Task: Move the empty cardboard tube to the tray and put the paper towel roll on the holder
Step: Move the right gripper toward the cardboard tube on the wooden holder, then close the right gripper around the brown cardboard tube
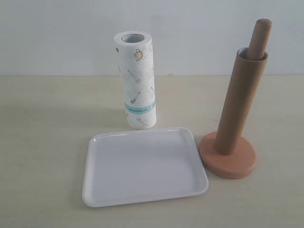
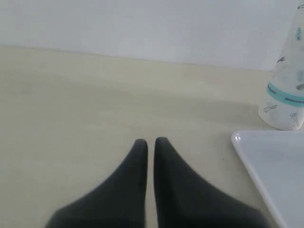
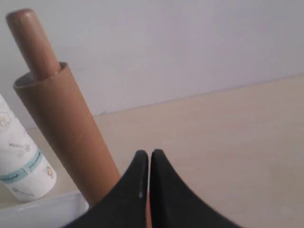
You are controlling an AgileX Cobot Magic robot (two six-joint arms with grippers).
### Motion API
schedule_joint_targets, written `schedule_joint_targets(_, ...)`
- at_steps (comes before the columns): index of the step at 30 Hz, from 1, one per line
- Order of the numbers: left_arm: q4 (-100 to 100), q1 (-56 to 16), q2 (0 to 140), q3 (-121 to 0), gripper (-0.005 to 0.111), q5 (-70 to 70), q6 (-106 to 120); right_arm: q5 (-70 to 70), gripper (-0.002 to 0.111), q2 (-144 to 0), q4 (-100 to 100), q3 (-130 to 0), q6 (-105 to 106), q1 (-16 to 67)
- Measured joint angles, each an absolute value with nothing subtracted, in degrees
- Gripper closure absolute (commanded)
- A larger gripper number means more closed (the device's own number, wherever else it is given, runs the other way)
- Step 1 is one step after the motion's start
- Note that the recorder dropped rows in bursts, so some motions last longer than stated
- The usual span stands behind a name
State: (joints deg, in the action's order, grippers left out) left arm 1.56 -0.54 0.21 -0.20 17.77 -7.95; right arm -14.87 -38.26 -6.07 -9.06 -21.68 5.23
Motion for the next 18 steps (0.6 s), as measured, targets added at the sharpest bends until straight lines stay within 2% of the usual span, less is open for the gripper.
schedule_joint_targets(5,1.6,-0.5,0.2,-0.2,0.102,17.8,-7.9,-14.7,0.107,-44.8,-6.8,-9.1,-23.0,5.2)
schedule_joint_targets(11,1.6,-0.5,0.2,-0.2,0.102,17.8,-7.9,-30.4,0.105,-58.0,-22.7,-9.1,-29.7,5.2)
schedule_joint_targets(13,1.6,-0.5,0.2,-0.2,0.102,17.8,-7.9,-39.9,0.083,-63.9,-25.1,-9.1,-29.4,5.2)
schedule_joint_targets(14,1.6,-0.5,0.2,-0.2,0.102,17.8,-7.9,-41.9,0.059,-65.4,-25.3,-9.1,-29.1,5.2)
schedule_joint_targets(15,1.6,-0.5,0.2,-0.2,0.102,17.8,-7.9,-45.0,0.044,-68.0,-25.5,-9.1,-28.6,5.2)
schedule_joint_targets(16,1.6,-0.5,0.2,-0.2,0.102,17.8,-7.9,-46.7,0.018,-69.4,-25.5,-9.1,-28.1,5.2)
schedule_joint_targets(17,1.6,-0.5,0.2,-0.2,0.102,17.8,-7.9,-49.7,0.008,-71.8,-25.5,-9.1,-26.0,5.2)
schedule_joint_targets(18,1.6,-0.5,0.2,-0.2,0.102,17.8,-7.9,-51.3,0.003,-73.1,-25.5,-9.2,-25.1,5.2)
